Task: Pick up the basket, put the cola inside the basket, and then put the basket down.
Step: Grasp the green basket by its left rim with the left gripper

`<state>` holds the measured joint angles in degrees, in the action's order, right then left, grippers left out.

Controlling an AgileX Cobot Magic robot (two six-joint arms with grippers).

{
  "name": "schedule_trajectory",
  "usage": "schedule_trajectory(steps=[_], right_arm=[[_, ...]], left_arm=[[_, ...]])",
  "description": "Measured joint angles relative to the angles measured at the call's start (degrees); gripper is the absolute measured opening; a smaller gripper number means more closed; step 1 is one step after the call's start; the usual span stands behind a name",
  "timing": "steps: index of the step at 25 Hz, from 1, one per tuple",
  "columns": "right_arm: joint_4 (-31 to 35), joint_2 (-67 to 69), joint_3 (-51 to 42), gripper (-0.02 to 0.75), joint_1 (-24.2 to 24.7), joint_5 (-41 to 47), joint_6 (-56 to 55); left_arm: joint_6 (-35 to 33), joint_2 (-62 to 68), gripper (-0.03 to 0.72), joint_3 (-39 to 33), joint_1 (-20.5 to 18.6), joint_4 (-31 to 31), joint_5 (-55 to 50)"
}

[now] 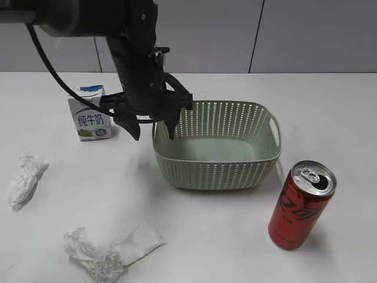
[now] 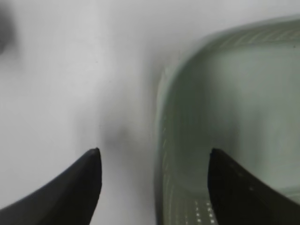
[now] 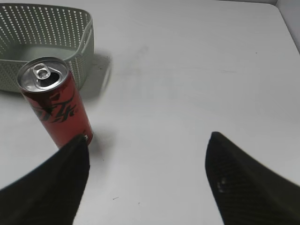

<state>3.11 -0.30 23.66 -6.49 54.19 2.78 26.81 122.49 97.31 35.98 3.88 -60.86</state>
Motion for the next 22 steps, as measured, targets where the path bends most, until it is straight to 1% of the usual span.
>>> schedule_trajectory(steps=[3, 8, 10, 13, 16, 17, 18, 19, 22], right_arm=[[0.0, 0.0, 0.0, 0.583, 0.0, 0.0, 0.0], [0.0, 0.0, 0.0, 0.583, 0.0, 0.0, 0.0], [0.0, 0.0, 0.0, 0.583, 0.0, 0.0, 0.0], [0.0, 0.0, 0.0, 0.583, 0.0, 0.0, 0.0], [0.0, 0.0, 0.0, 0.583, 0.0, 0.0, 0.0], [0.0, 0.0, 0.0, 0.583, 0.0, 0.0, 0.0], [0.0, 0.0, 0.0, 0.583, 0.0, 0.0, 0.0], [0.0, 0.0, 0.0, 0.583, 0.0, 0.0, 0.0], [0.0, 0.0, 0.0, 0.583, 0.0, 0.0, 0.0]], left_arm=[[1.01, 2.1, 0.519, 0.0, 0.0, 1.03, 1.64], [1.46, 4.14, 0.442, 0.06, 0.0, 0.22, 1.72], [1.46, 4.14, 0.4, 0.21, 0.0, -0.25, 1.78], [1.57, 4.14, 0.271, 0.35, -0.05, -0.39, 1.96], [1.62, 4.14, 0.083, 0.35, -0.05, -0.18, 2.02], [1.62, 4.14, 0.038, 0.35, -0.05, 0.08, 2.07], [1.67, 4.14, 0.007, 0.35, -0.05, 0.38, 2.14], [1.74, 4.14, -0.004, 0.39, -0.05, 0.54, 2.2], [1.81, 4.14, -0.004, 0.39, -0.11, 0.85, 1.84]])
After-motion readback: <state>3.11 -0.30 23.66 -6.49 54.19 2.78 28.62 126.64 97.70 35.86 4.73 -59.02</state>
